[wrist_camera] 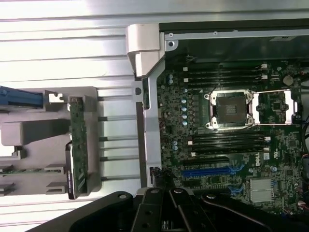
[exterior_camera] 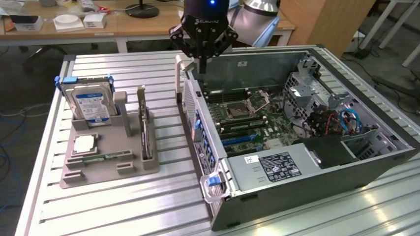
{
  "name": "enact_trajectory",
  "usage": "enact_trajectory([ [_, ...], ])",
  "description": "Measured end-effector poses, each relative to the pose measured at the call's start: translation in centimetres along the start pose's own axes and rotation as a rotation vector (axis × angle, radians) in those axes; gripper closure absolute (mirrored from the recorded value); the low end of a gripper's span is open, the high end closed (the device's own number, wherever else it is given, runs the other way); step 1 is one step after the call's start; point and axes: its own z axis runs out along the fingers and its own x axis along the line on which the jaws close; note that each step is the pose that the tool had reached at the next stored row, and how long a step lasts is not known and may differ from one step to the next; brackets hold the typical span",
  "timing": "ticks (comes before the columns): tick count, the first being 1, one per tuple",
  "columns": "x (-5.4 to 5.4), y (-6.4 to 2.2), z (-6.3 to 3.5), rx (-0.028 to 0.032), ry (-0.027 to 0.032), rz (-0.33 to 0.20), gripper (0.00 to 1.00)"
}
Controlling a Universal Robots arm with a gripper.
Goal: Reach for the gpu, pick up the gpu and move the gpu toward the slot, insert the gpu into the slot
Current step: 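Reach for the gpu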
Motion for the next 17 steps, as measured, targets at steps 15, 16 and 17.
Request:
enact_trajectory([
  [15, 4.3, -0.32, -0.11, 0.0, 0.0, 0.0, 0.9],
  [16, 4.6, -0.34, -0.12, 0.0, 0.0, 0.0, 0.9],
  [17, 4.8, -0.36, -0.13, 0.0, 0.0, 0.0, 0.9],
])
